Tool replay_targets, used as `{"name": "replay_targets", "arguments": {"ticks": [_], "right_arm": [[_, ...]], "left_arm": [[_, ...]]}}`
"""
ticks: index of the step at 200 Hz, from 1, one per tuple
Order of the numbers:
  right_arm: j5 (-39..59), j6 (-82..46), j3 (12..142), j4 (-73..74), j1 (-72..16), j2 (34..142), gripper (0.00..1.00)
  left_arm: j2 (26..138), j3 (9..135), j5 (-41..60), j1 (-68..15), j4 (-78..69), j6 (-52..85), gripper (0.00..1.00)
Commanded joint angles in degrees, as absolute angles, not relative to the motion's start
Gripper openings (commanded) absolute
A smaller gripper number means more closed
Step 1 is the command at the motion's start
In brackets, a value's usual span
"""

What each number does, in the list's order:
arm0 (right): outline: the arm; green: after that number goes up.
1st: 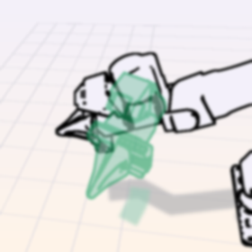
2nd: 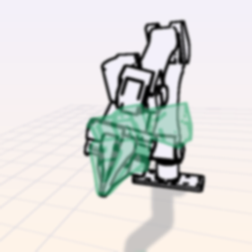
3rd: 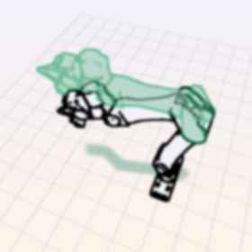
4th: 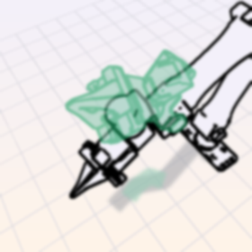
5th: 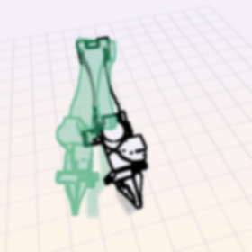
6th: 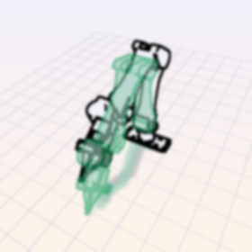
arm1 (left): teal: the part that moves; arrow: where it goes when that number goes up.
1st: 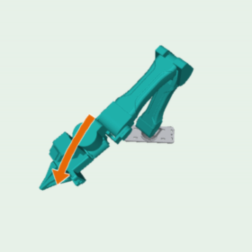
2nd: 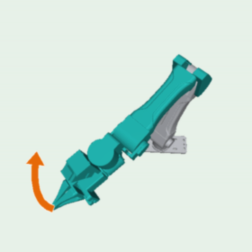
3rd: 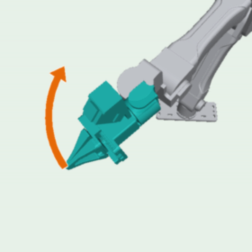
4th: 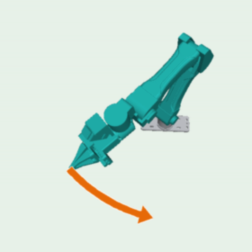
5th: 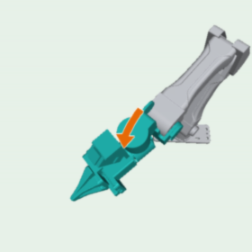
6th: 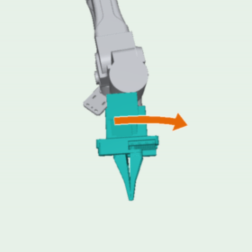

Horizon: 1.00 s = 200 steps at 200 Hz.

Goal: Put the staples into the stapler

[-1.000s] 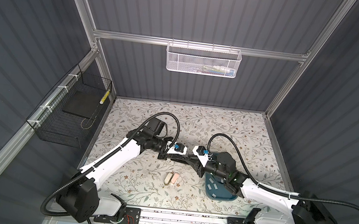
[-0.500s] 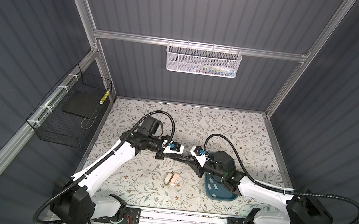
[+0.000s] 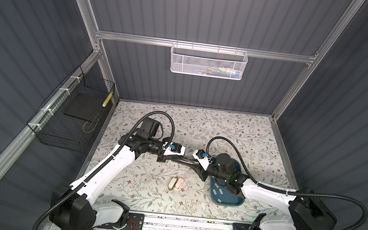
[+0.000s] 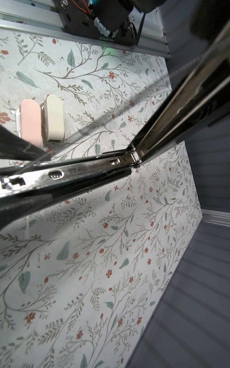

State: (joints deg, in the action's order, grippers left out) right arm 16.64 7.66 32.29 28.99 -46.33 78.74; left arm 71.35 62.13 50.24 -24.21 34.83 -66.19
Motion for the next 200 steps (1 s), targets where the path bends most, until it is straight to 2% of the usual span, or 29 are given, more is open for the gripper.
{"name": "replay_targets", "arguments": {"ticks": [1,24,52,119,200], "right_arm": [[20.80,8.40,32.36,26.34,-46.76,80.34,0.22],[21.83,9.11,31.23,28.78,-46.76,80.64,0.10],[23.41,9.11,29.20,32.95,-46.50,80.26,0.00],[27.76,7.98,21.84,42.38,-44.37,75.03,0.00],[32.37,4.21,15.70,52.18,-42.01,69.19,0.00]], "left_arm": [[68.82,63.05,59.32,-22.57,28.22,-65.91,0.00],[69.00,63.30,62.07,-20.74,27.79,-65.15,0.00],[67.99,62.57,66.68,-17.77,25.41,-63.96,0.00],[65.77,60.83,72.70,-11.49,23.94,-66.18,0.00],[69.07,61.52,80.99,-6.05,21.66,-64.84,0.00]]}}
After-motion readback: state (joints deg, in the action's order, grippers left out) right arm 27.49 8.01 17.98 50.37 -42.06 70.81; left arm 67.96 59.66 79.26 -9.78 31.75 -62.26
